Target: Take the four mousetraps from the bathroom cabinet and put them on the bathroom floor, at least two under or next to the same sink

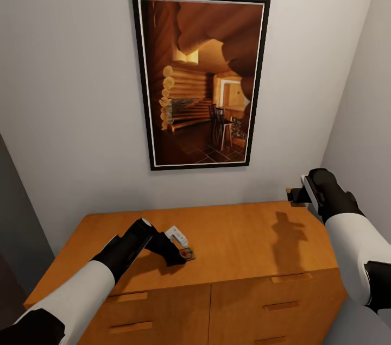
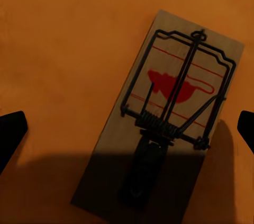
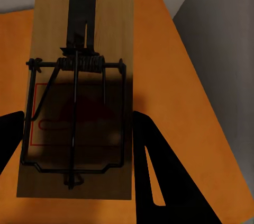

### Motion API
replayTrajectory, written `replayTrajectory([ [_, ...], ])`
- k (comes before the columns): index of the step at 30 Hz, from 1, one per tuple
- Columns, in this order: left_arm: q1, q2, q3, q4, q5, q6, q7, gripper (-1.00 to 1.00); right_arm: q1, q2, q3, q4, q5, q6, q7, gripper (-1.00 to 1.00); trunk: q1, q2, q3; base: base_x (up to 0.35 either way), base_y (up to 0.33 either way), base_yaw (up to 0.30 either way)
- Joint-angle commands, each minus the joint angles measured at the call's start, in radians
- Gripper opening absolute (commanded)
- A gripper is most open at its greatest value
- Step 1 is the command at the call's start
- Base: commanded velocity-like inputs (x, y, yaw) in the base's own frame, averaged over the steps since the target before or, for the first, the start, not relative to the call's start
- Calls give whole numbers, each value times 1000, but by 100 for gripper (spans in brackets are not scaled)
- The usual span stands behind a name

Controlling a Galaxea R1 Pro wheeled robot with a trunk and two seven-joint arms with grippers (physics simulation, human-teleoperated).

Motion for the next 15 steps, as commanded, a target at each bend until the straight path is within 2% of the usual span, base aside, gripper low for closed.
replayTrajectory([
  [1,-1,-2,1,2,-9,3,1,100,-1,0,-2,-1,4,4,4,-100,0,-1,-2,0,0,0],
  [15,-3,-19,1,36,-8,2,19,100,-1,0,-2,-1,4,4,4,-100,0,-1,-2,0,0,0],
])
